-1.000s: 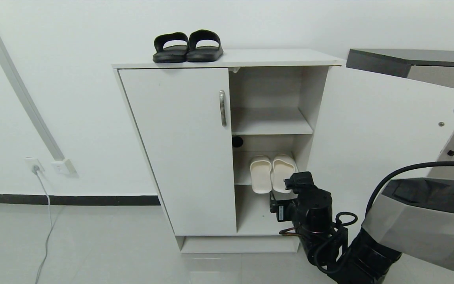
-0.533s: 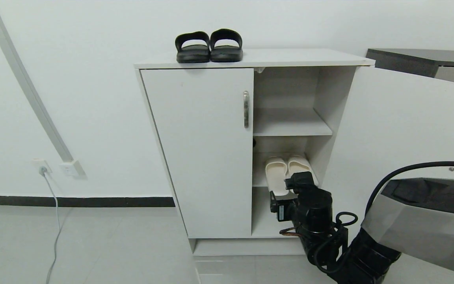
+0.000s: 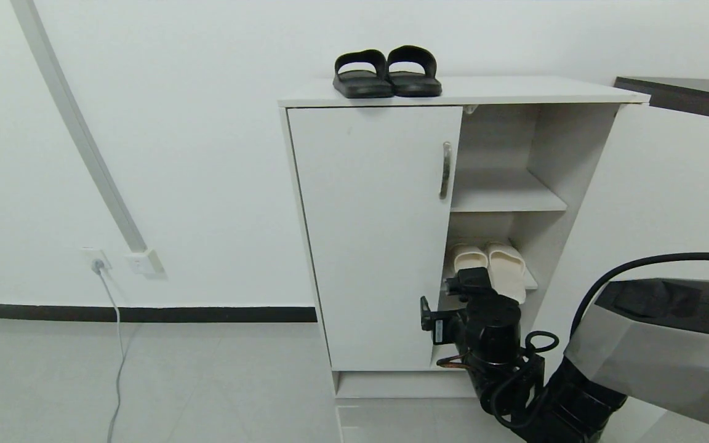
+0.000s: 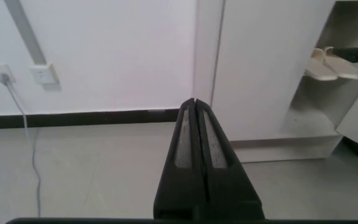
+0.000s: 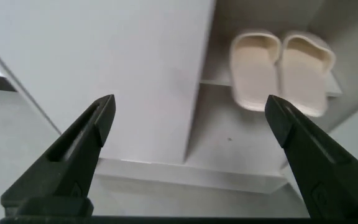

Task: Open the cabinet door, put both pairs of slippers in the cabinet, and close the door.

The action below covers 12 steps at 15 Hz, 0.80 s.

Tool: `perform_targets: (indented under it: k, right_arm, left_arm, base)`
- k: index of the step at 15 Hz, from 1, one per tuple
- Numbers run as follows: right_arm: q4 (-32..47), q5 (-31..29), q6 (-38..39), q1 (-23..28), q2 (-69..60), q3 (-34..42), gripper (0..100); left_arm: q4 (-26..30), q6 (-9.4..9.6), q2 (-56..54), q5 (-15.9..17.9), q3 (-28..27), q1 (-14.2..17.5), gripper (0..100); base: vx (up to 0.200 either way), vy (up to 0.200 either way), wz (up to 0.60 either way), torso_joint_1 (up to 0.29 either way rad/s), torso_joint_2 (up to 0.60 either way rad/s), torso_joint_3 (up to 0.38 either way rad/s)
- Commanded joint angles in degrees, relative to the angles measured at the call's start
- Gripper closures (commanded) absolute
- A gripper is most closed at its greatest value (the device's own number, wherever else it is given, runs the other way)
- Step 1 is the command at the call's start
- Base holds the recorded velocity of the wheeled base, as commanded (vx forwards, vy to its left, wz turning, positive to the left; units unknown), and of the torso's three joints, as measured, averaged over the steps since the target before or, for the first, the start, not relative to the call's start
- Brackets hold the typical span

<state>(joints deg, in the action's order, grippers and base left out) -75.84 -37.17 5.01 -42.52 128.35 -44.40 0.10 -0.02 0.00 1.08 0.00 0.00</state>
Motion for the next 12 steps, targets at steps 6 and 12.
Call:
perform_targets:
  k: [6, 12]
  right_arm:
    - [-1.4, 0.2, -0.2, 0.0, -0.5, 1.1, 0]
    - [-4.1, 2.4, -1.4, 0.0, -0.4, 3.0, 0]
  left_arm:
    - [0.0, -0.06, 0.1, 0.0, 0.0, -0.1, 100]
    - [0.0, -0.06, 0.1, 0.0, 0.0, 0.0, 100]
  base:
    - [0.000, 0.067, 0.00, 0.001, 0.00, 0.000]
    - [0.000, 0.000, 0.00, 0.000, 0.00, 0.000]
